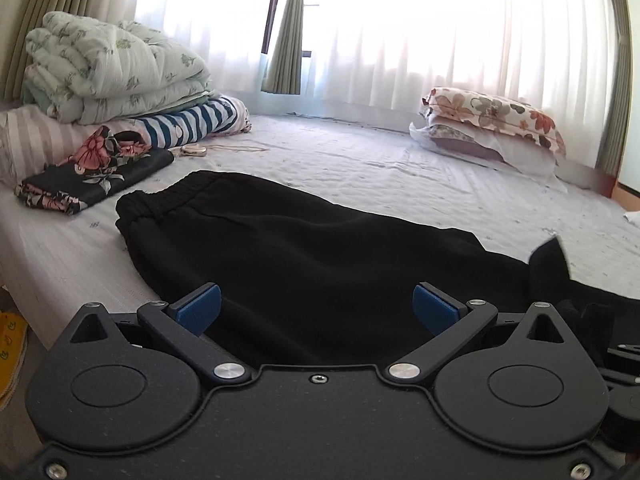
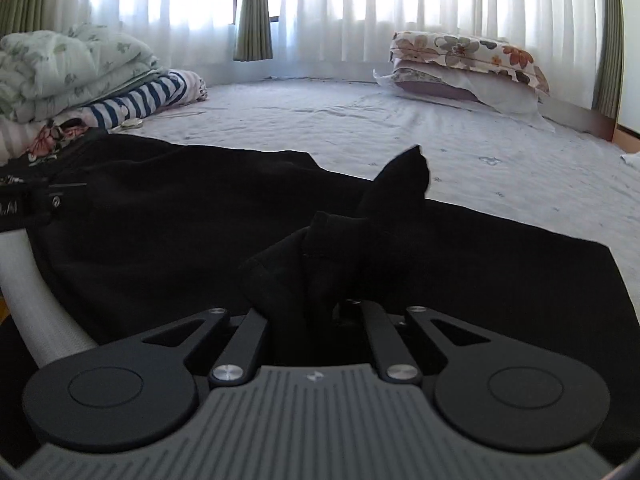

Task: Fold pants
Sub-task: 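Carry the hems over toward the waistband with right gripper, then open it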

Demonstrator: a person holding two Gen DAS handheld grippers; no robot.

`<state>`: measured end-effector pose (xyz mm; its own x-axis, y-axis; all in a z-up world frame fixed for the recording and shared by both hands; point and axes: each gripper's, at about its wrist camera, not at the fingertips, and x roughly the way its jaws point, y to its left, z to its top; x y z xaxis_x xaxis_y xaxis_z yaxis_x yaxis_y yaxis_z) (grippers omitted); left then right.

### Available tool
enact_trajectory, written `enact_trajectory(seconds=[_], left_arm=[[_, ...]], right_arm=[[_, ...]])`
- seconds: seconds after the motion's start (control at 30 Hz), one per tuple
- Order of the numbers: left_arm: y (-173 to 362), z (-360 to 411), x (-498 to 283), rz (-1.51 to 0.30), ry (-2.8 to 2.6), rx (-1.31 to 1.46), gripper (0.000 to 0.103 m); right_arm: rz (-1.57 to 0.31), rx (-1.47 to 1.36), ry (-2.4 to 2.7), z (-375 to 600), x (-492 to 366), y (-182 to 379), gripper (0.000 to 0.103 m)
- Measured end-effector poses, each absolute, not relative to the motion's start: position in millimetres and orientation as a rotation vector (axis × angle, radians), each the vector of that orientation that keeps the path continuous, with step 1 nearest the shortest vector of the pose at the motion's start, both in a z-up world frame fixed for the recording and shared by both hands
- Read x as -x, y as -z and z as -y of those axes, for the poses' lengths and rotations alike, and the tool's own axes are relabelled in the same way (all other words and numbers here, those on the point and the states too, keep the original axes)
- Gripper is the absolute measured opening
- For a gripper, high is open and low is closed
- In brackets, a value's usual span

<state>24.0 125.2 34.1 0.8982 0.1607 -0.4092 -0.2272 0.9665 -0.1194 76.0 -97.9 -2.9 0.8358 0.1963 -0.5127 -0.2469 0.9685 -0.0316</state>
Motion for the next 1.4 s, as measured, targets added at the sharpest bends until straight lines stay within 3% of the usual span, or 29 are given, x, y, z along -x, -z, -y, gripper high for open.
enact_trajectory(seconds=[0.13, 0.2, 0.23, 0.27, 0.33, 0.47, 0.57, 0.63, 0.7, 0.8, 1.1, 1.2, 1.33, 1.4], left_arm=[[-31.0, -127.9, -29.3, -0.414, -0.193, 0.18, 0.103], [-30.9, -126.2, -30.3, -0.412, -0.184, 0.179, 0.103], [-31.2, -125.1, -30.7, -0.411, -0.18, 0.177, 0.103], [-31.3, -123.7, -30.3, -0.41, -0.176, 0.175, 0.103], [-30.9, -122.2, -31.1, -0.413, -0.168, 0.171, 0.103], [-31.6, -115.9, -28.7, -0.421, -0.154, 0.172, 0.103], [-35.2, -110.4, -25.1, -0.411, -0.118, 0.17, 0.1], [-38.1, -103.8, -22.5, -0.404, -0.076, 0.173, 0.092], [-40.4, -95.1, -22.2, -0.411, -0.025, 0.181, 0.074], [-40.0, -79.3, -23.9, -0.447, 0.056, 0.198, 0.059], [-25.9, -27.9, -19.4, -0.56, 0.191, 0.189, 0.052], [-22.7, -18.6, -19.9, -0.601, 0.209, 0.174, 0.025], [-17.3, -14.3, -23.8, -0.634, 0.165, 0.182, 0.03], [-14.2, -12.8, -26.9, -0.631, 0.121, 0.18, 0.048]], right_arm=[[-0.526, 0.097, -0.25, 91.7, -73.2, -0.2, 0.007], [-0.518, 0.107, -0.27, 89.4, -70.1, 0.7, 0.012], [-0.515, 0.115, -0.292, 89.3, -68.1, 1.1, 0.025], [-0.513, 0.123, -0.304, 88.6, -65.7, 1.4, 0.053], [-0.51, 0.126, -0.363, 87.6, -59.2, 2.8, 0.076], [-0.487, 0.115, -0.442, 89.5, -39.9, 1.6, 0.088], [-0.457, 0.121, -0.441, 97.5, -24.2, -1.3, 0.091], [-0.443, 0.095, -0.412, 108.9, -14.9, -3.2, 0.094], [-0.421, 0.058, -0.355, 125.5, -5.7, -4.7, 0.097], [-0.393, 0.028, -0.22, 153.0, 7.4, -4.9, 0.099], [-0.323, -0.042, 0.122, 225.8, 41.8, 2.3, 0.099], [-0.317, -0.03, 0.197, 237.0, 44.5, 6.3, 0.1], [-0.325, -0.015, 0.247, 245.6, 43.4, 15.1, 0.102], [-0.326, -0.028, 0.249, 248.3, 46.1, 19.6, 0.102]])
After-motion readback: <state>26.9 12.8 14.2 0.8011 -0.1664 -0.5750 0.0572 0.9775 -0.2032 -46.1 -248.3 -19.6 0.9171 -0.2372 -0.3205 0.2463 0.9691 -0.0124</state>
